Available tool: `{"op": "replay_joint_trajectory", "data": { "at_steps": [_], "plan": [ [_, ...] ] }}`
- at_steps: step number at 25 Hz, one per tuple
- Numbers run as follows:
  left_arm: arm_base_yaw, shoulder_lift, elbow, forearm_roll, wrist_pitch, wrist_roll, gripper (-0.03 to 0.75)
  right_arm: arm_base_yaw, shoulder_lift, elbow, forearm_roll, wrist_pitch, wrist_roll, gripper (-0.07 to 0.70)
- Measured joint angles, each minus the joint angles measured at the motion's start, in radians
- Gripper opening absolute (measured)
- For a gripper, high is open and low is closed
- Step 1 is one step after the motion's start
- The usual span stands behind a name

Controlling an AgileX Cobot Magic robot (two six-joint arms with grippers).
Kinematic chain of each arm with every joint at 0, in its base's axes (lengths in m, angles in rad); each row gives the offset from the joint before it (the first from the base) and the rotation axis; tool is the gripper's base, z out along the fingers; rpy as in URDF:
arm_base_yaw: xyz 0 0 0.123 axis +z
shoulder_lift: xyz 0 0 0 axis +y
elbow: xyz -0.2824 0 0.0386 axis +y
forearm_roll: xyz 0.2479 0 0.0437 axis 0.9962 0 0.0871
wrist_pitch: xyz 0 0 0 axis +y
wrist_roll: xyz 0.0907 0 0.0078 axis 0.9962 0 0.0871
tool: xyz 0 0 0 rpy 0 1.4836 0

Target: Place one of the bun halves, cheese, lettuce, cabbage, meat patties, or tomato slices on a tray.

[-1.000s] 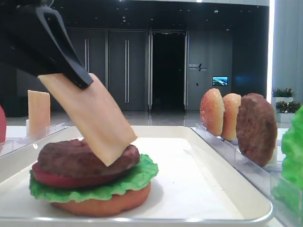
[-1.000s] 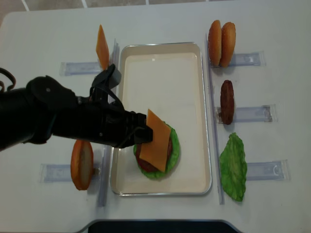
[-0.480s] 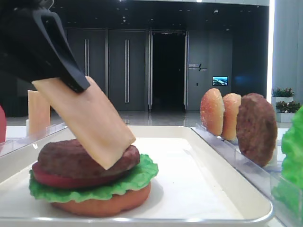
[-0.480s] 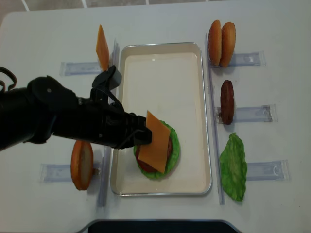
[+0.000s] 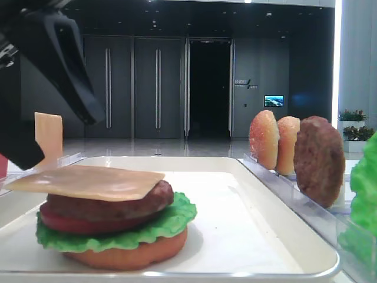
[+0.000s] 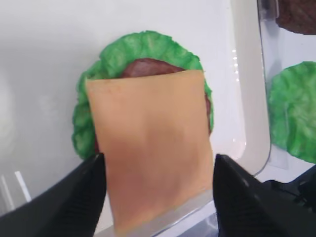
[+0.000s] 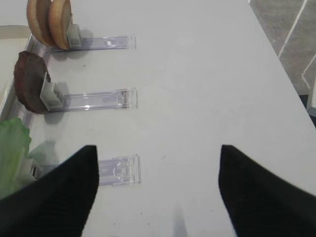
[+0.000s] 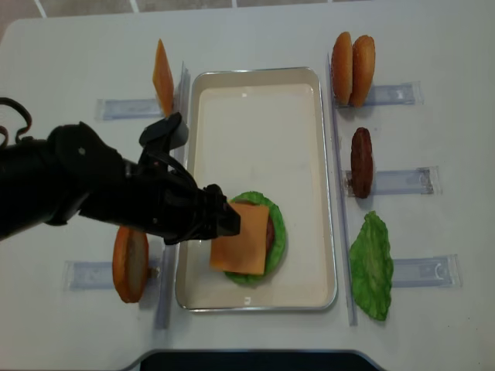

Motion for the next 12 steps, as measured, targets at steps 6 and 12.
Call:
{"op": "replay_joint_trajectory", "data": {
  "at_steps": [6, 12],
  "plan": [
    [0.0, 0.0, -0.029, 0.202, 0.0, -0.178, 0.521, 0.0, 0.0, 0.0, 0.0, 0.0, 0.0, 0.515],
    [0.0, 0.0, -0.086, 0.314, 0.035, -0.27, 0.521, 0.0, 0.0, 0.0, 0.0, 0.0, 0.0, 0.515]
  ]
}}
